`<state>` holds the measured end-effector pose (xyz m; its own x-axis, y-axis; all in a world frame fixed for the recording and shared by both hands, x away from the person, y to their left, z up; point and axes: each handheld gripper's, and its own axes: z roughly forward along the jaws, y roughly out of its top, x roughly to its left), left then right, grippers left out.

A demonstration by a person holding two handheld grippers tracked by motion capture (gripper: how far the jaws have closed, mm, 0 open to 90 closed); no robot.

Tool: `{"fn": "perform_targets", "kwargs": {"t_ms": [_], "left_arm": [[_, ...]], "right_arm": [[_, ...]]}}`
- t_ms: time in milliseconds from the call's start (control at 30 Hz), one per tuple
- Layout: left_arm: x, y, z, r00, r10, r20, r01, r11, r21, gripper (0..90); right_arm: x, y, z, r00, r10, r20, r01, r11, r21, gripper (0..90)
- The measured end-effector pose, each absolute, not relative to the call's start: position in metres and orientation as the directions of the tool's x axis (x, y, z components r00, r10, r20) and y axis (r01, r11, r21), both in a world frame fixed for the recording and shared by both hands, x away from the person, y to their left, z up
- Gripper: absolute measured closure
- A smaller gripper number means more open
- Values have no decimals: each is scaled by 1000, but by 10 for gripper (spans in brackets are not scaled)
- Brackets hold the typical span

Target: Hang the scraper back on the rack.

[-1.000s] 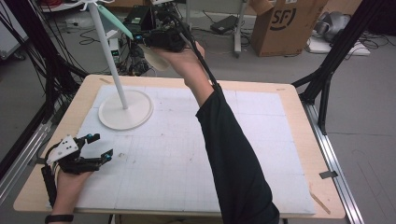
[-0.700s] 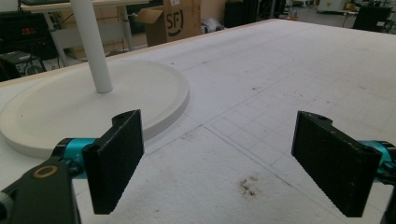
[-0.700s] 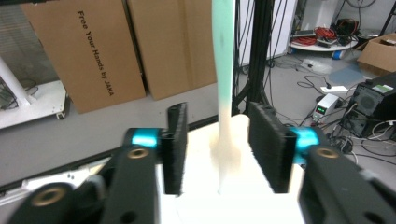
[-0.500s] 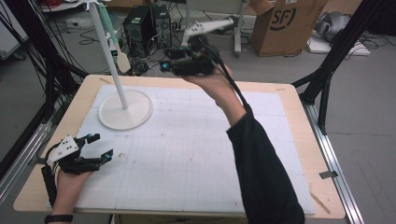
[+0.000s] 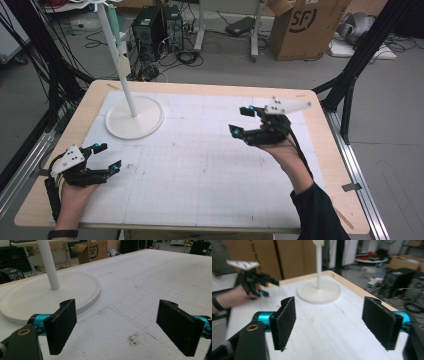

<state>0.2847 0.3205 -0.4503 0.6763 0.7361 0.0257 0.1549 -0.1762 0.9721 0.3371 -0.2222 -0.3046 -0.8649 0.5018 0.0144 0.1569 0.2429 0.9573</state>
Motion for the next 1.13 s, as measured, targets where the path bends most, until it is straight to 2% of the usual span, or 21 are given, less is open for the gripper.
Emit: {"fn": "perform_targets", "kwargs": {"t_ms": [200, 500, 733, 1133], "left_arm": [[285, 320, -450, 673, 740, 26, 156, -177, 972, 172], [285, 320, -450, 671, 741, 26, 157, -176, 972, 172], [284, 320, -450, 670, 741, 32, 153, -181, 972, 172], [284, 319, -450, 671, 740, 32, 153, -182, 971, 172]], "right_arm": [[310, -273, -360, -821, 571, 19, 172, 215, 961, 199], [287, -315, -420, -746, 663, 59, 243, 189, 951, 171], [283, -323, -439, -711, 701, 56, 271, 200, 942, 170], [283, -335, -448, -675, 727, 126, 283, 97, 954, 170]]}}
